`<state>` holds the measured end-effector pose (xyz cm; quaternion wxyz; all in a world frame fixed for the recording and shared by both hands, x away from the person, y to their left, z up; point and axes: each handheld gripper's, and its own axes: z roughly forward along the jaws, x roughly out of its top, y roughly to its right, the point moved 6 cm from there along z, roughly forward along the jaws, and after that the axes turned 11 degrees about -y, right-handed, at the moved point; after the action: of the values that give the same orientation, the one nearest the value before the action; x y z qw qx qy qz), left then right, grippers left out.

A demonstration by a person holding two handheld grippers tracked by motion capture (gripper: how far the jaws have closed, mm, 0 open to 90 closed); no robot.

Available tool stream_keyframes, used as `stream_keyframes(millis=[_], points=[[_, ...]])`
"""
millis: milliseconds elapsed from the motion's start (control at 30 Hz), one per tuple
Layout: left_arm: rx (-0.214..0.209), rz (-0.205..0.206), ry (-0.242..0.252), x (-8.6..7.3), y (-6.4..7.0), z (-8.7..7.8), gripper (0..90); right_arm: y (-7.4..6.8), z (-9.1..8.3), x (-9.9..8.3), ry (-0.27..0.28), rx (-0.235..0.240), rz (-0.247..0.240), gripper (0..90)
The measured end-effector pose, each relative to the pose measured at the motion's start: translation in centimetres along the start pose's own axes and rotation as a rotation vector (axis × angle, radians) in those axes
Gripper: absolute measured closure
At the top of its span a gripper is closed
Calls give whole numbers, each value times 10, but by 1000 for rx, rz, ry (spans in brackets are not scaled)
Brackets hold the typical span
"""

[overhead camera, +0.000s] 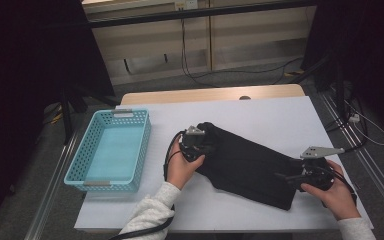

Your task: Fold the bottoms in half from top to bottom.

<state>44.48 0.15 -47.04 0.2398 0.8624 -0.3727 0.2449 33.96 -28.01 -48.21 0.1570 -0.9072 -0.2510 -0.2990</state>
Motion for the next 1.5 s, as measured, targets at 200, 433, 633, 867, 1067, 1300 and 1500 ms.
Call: stream_keyframes(millis=[200, 433, 633, 867, 1067, 1300, 1500], points=[[-18, 14, -8, 0, 8, 1, 867, 0, 0, 0, 0, 0, 0, 188], [-33, 38, -13, 1, 16, -1, 873, -1, 1, 0, -5, 3, -4, 188], [-43, 30, -18, -1, 16, 1, 867, -2, 2, 1, -5, 5, -8, 188], [-44, 28, -10, -1, 16, 1, 866, -2, 3, 1, -7, 6, -9, 188], [-49, 11, 1, 1, 9, -6, 867, -2, 2, 1, -5, 5, -9, 188], [-67, 14, 24, 5, 12, -14, 868, -2, 3, 1, -4, 7, -9, 188], [-93, 28, 27, 5, 23, -9, 868, -4, 3, 3, -1, 9, -14, 188]])
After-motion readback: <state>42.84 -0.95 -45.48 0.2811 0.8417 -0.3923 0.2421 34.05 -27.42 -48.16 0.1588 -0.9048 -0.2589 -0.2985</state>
